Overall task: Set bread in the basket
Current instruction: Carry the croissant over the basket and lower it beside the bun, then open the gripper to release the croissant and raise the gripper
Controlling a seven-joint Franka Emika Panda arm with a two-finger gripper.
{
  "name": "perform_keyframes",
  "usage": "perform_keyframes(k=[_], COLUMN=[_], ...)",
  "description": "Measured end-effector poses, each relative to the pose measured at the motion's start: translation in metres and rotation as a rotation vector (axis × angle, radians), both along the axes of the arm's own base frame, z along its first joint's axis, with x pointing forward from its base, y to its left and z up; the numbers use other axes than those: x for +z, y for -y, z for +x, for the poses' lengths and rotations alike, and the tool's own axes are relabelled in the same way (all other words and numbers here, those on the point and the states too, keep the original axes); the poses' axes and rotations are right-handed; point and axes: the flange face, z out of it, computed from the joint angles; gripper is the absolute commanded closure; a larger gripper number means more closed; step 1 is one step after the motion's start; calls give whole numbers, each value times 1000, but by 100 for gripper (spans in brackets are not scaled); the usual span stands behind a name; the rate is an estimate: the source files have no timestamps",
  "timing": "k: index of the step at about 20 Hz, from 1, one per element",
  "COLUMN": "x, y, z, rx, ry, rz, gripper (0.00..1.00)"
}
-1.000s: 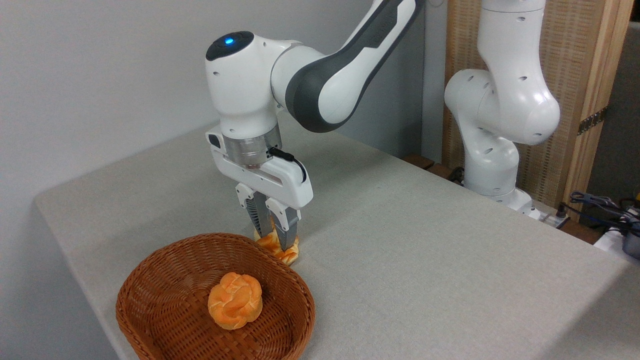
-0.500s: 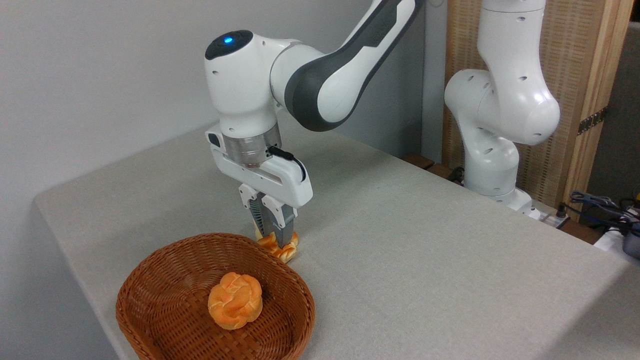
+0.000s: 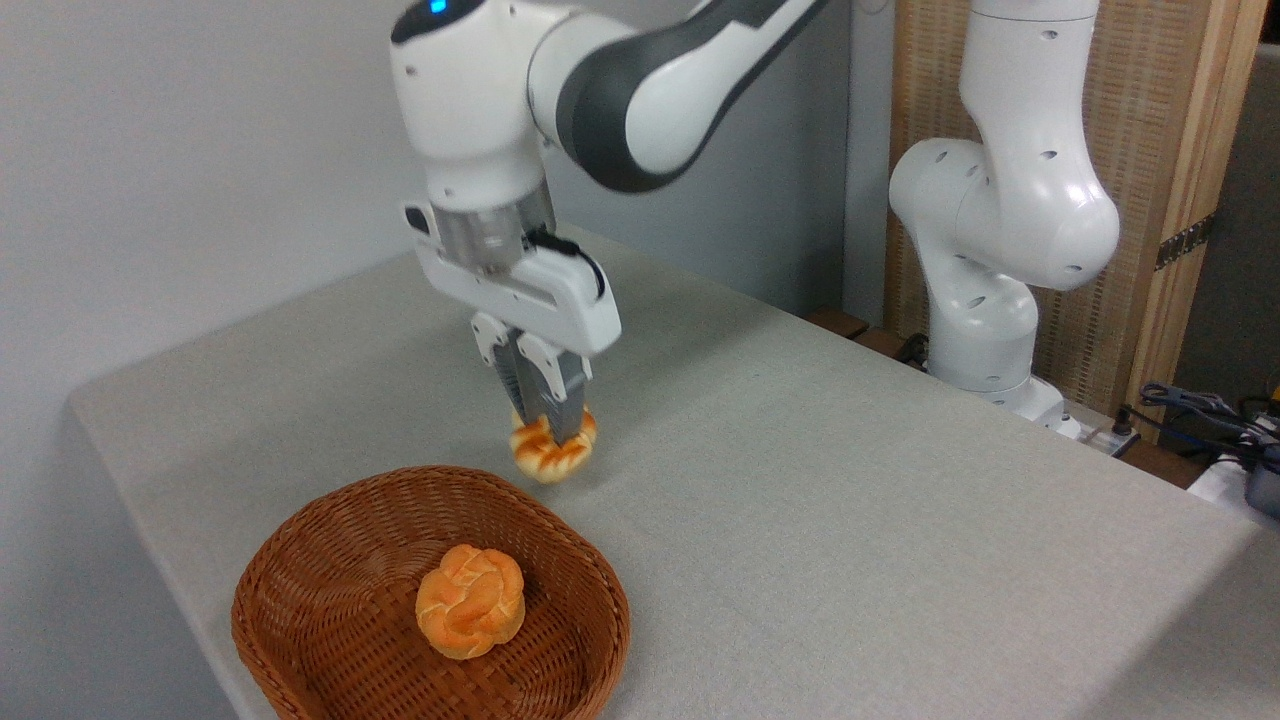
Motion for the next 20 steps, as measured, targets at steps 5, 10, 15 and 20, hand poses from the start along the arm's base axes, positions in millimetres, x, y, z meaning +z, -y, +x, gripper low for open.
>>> perform_keyframes(k=[5, 10, 15, 20], x=[54, 65, 36, 4], y=[-23, -63, -79, -81], z=[14, 44, 74, 95], rx=[47, 129, 123, 124], ry=[128, 321, 421, 466], rz=[-29, -50, -34, -19], gripper=[70, 70, 0, 0])
